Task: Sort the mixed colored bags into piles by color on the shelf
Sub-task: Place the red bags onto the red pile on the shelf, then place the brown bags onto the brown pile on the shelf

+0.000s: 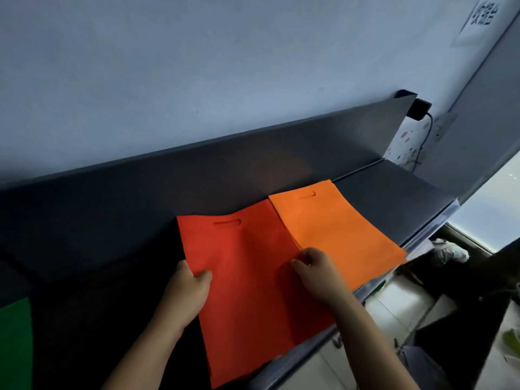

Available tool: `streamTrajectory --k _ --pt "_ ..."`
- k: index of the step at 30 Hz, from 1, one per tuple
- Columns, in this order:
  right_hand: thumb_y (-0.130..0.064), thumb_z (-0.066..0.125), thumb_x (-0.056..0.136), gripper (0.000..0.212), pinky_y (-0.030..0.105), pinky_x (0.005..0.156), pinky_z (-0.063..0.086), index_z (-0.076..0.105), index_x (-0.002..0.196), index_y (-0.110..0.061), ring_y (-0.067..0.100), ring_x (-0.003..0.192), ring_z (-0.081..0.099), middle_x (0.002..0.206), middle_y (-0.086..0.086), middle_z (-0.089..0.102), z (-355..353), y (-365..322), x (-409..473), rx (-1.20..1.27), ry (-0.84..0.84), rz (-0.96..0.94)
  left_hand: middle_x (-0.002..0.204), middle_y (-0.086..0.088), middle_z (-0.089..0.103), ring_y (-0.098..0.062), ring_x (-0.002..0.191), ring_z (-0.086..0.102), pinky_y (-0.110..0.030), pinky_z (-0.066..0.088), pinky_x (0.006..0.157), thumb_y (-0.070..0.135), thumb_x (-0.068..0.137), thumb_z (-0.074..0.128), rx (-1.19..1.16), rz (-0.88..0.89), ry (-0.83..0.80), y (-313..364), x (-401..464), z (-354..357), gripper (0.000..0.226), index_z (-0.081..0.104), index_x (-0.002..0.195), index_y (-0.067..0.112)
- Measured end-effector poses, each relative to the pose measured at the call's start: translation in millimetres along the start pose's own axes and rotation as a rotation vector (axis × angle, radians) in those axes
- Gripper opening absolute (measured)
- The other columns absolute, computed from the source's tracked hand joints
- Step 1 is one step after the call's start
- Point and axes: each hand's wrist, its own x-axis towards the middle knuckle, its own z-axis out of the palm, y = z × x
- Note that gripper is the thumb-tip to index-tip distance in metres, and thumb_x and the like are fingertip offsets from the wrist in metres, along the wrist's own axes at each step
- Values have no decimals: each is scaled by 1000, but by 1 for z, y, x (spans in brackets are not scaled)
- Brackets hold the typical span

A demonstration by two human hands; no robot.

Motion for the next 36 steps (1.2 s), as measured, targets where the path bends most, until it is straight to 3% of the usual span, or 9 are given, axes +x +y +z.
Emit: streamTrajectory --k 3,8,13,19,24,30,32,34,36 --pt "-23 66 97 12 32 67 40 69 100 -12 28 83 67 83 0 67 -6 5 28 -51 -23 -24 90 4 76 -14 80 72 -38 59 81 40 73 54 49 -48 50 10 6 17 40 67 105 20" --pt "-24 66 96 23 39 76 44 67 112 -7 38 101 69 103 15 75 -24 22 53 -158 -37 -144 98 5 74 -13 88 70 -35 56 86 39 79 57 70 -120 169 26 7 49 39 66 112 19" --pt "-28 65 96 43 45 94 51 56 133 -6 38 113 64 128 14 60 -39 34 58 -216 -78 -270 133 -10 64 -29 116 65 -40 51 103 32 90 62 67 -184 373 44 -7 82 65 43 149 9" --pt "-30 78 83 40 49 89 56 66 115 -8 38 106 62 115 13 62 -52 21 54 -389 90 -543 150 -2 49 -18 129 55 -34 46 104 28 99 59 30 -164 532 59 -37 91 71 25 161 19" --pt "-15 73 90 33 40 100 51 67 122 -11 33 111 65 118 9 64 -22 -6 51 -50 -180 -665 157 3 44 -12 137 48 -32 41 110 25 101 56 18 -195 633 40 -83 66 66 27 161 23" --pt "-14 73 93 26 35 90 56 68 118 -15 20 100 68 115 1 62 53 -47 -20 29 -478 -863 152 5 48 -11 128 53 -28 43 102 20 102 57 -74 -305 870 -18 -173 13 63 29 159 21" --pt "-19 70 97 25 20 83 52 66 121 -20 8 99 63 119 -3 58 78 -61 -59 28 -632 -898 151 3 49 -15 127 55 -27 42 100 18 102 55 -112 -346 978 -46 -214 -4 63 29 159 19" --pt "-23 68 100 23 13 82 47 64 122 -24 1 99 60 121 -6 57 101 -74 -100 27 -778 -895 148 6 49 -21 119 60 -27 46 91 19 102 54 -138 -396 1064 -70 -255 -18 63 28 160 20" --pt "-24 66 101 19 18 85 51 62 120 -28 0 101 60 120 -9 57 117 -85 -141 40 -901 -867 148 8 48 -20 112 63 -25 47 76 20 103 52 -178 -440 1119 -94 -292 -33 62 27 160 21"
